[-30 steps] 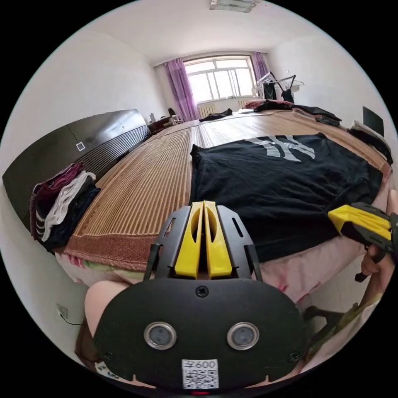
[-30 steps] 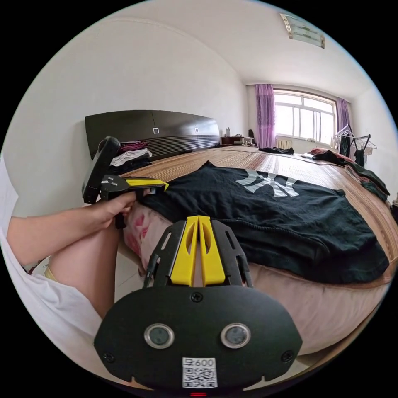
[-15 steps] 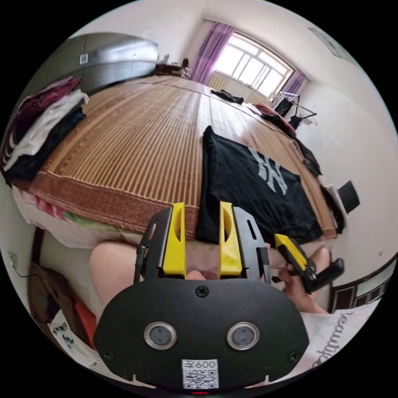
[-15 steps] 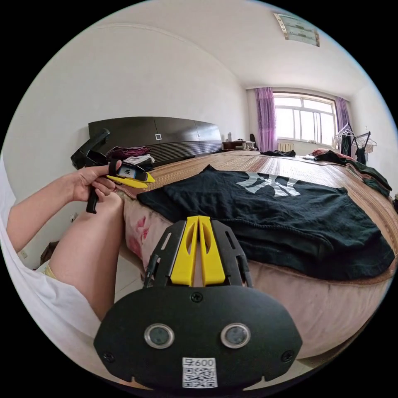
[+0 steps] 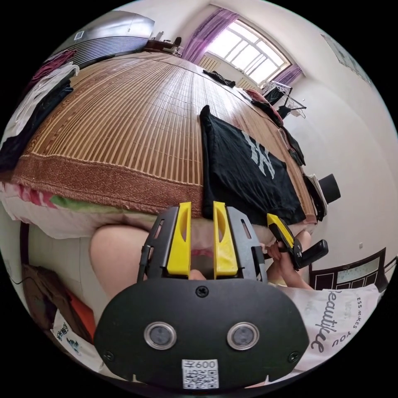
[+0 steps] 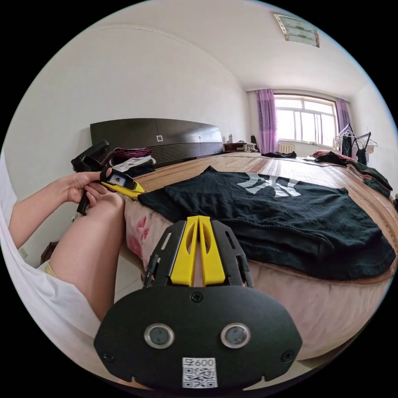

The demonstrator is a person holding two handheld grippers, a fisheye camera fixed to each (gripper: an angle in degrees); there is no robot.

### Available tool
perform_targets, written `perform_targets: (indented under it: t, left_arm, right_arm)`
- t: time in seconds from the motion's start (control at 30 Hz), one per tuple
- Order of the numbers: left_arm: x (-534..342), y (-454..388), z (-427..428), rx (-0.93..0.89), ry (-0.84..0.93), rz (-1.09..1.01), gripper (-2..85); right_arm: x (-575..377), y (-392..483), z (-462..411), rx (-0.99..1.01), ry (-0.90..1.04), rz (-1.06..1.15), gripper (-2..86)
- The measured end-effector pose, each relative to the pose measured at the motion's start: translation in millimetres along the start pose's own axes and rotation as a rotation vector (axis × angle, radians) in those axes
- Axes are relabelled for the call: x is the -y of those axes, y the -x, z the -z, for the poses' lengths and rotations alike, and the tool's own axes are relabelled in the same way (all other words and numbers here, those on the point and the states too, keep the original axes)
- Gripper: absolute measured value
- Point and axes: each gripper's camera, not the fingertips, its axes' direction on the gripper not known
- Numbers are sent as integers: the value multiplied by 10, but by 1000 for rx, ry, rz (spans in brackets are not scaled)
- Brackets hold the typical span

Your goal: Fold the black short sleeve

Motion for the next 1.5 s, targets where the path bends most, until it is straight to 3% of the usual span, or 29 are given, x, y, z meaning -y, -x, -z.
perform_targets:
  t: [0.3,0.5,0.67,0.8,0.93,1.07,1.23,1.37,1.5]
  left_arm:
    - [-352,-893,54,24,31,-90,36]
    - [-570,-1161,449,-137,-81,-48,30]
    - [-705,-1444,573,-267,-51,-1,28]
    - [-788,-1568,617,-349,-61,47,26]
    - [-867,-1700,635,-496,-95,119,24]
    - [-936,-1986,688,-500,-107,106,25]
    - [-1007,-2235,664,-580,-126,122,28]
    - [-1057,-2428,641,-607,-149,151,40]
    - [-1041,-2485,571,-670,-152,212,80]
  right_arm:
    - [-342,-181,-323,-1,8,28,-8]
    - [-414,-62,-604,-52,107,168,5]
    - [-3,417,-750,159,158,292,173]
    - [7,953,-1262,54,79,402,187]
    - [-76,1353,-2342,-126,218,451,181]
    - [-212,1471,-3126,-299,359,525,156]
    - [-438,1518,-3587,-354,412,567,89]
    - [-554,1423,-3789,-350,425,473,16]
    - [-624,1294,-3717,-269,405,383,-1]
